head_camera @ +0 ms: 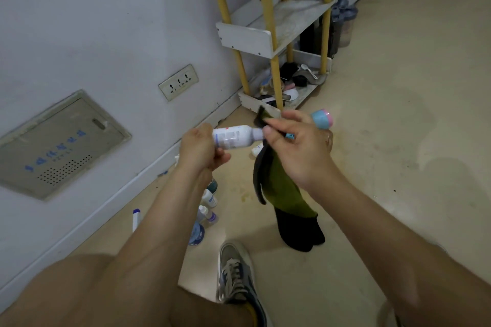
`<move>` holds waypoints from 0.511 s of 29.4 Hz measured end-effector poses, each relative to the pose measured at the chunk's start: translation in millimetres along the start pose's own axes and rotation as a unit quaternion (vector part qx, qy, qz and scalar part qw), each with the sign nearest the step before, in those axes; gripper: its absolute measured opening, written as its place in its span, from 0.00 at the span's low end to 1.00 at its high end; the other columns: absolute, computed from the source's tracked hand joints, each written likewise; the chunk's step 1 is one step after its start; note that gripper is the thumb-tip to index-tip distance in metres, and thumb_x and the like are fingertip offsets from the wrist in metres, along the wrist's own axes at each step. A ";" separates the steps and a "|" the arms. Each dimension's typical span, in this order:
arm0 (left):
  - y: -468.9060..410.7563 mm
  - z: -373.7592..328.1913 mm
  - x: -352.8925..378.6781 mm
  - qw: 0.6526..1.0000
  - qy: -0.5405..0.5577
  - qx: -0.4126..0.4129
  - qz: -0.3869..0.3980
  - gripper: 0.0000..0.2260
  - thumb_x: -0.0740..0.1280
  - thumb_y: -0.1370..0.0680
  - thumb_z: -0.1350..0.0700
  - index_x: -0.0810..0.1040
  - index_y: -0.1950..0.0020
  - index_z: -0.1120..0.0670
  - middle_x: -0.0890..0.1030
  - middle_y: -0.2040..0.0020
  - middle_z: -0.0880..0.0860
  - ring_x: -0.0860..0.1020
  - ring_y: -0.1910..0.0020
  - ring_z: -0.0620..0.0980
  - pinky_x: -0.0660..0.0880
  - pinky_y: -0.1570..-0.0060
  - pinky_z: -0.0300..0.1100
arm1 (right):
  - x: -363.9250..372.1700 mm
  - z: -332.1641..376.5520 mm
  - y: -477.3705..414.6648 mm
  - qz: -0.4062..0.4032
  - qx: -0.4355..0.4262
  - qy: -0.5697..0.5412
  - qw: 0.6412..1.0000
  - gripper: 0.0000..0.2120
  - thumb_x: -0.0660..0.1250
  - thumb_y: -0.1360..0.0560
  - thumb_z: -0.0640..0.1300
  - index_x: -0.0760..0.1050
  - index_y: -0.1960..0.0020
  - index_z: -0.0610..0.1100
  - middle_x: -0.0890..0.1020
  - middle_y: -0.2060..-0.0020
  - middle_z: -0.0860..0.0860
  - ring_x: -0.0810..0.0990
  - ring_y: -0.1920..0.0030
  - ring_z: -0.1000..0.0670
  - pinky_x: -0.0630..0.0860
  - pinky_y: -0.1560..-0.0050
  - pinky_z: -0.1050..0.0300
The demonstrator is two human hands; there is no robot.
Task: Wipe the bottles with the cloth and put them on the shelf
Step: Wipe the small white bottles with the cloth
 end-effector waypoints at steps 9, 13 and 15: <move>55.4 26.5 63.8 0.972 -0.050 -0.010 0.228 0.19 0.70 0.23 0.61 0.67 0.35 0.54 0.81 0.49 0.62 0.82 0.66 0.51 0.82 0.64 0.41 | 2.0 -56.6 -4.4 -0.095 0.261 -0.413 0.867 0.11 0.67 0.21 0.47 0.79 0.52 0.39 0.84 0.49 0.43 0.83 0.45 0.44 0.82 0.48 0.49; 52.1 13.5 65.4 0.950 -0.175 0.107 0.236 0.18 0.69 0.23 0.59 0.70 0.35 0.51 0.80 0.57 0.53 0.77 0.68 0.47 0.78 0.65 0.41 | 10.9 -64.4 -3.9 -0.088 0.268 -0.484 0.829 0.11 0.70 0.24 0.39 0.76 0.43 0.36 0.83 0.45 0.39 0.83 0.44 0.43 0.81 0.47 0.48; 58.2 12.8 71.3 0.932 -0.211 0.154 0.250 0.14 0.68 0.22 0.54 0.71 0.38 0.48 0.79 0.59 0.50 0.76 0.69 0.47 0.76 0.68 0.40 | 16.5 -60.9 -6.1 -0.055 0.257 -0.505 0.822 0.23 0.73 0.27 0.40 0.72 0.35 0.35 0.82 0.43 0.38 0.85 0.49 0.43 0.83 0.54 0.48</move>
Point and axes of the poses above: each hand's wrist, its own y-axis away from the middle knuckle, its own x-axis out of the palm, z = x × y, the point moved 9 cm from there along -y, towards the middle knuckle
